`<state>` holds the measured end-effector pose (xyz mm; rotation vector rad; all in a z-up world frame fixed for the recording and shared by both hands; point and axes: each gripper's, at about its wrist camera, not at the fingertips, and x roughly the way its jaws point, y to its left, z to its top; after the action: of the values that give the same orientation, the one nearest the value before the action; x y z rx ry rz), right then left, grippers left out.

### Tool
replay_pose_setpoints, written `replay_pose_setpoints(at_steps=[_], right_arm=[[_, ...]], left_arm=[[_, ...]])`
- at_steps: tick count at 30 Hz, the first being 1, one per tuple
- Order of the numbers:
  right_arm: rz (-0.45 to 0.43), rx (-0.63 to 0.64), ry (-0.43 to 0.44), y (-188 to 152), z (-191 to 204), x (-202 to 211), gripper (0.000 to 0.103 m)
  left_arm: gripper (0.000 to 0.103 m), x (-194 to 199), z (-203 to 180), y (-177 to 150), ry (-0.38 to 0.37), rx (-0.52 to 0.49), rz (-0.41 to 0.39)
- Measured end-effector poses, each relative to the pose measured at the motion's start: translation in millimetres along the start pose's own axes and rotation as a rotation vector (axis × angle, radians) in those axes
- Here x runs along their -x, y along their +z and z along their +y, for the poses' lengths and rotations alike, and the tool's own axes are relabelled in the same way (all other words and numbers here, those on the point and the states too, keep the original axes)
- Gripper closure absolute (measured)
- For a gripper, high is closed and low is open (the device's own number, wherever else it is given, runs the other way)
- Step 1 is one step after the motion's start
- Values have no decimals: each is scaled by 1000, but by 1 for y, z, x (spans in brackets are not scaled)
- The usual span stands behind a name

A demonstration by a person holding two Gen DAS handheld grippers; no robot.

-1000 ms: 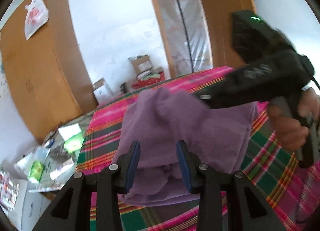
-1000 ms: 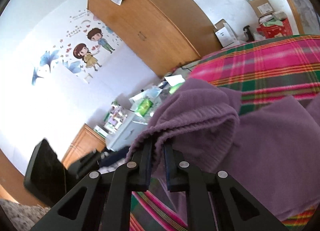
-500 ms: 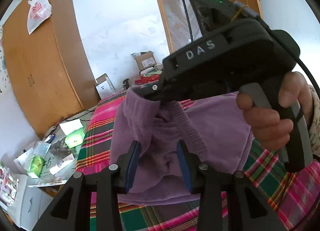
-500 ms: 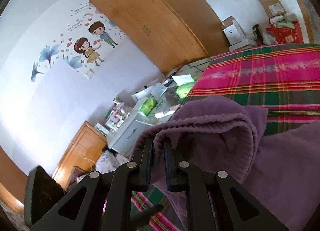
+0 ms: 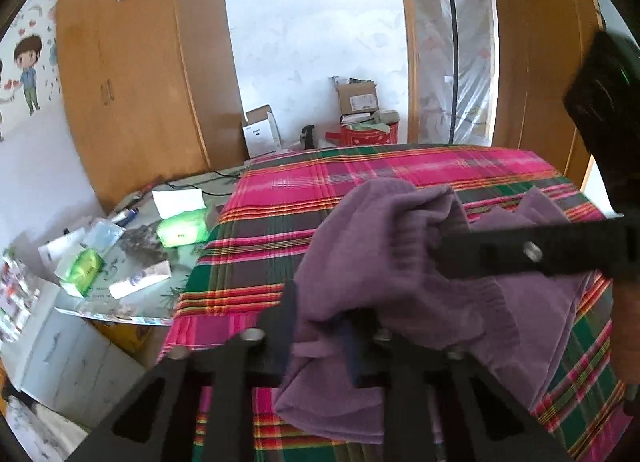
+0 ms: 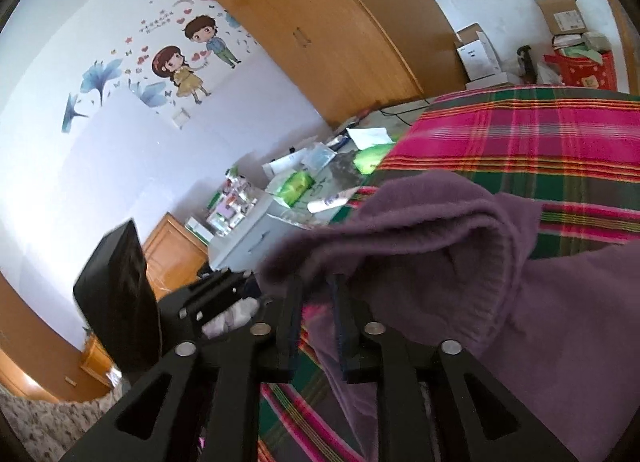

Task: Fold clothes

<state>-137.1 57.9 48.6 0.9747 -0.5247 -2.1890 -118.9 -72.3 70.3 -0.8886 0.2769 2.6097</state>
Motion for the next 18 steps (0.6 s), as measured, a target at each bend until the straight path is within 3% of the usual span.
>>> replay_pose_setpoints(at_steps=[4,9,15,18], right_arm=[[-20,-51,-59,-21,-16,22,65],[-32,-100,-192,-53,-31,42,52],[1,-269,-86,-70,-53,28,47],[2,-269,-51,-71,-52,21,46]], left_arm=[[92,-12,15,-1,15,46,14],[92,-20,30,-2,20,108,20],[92,-22,40,-1,34,138,20],[92,-22,46,-3,46,153,18]])
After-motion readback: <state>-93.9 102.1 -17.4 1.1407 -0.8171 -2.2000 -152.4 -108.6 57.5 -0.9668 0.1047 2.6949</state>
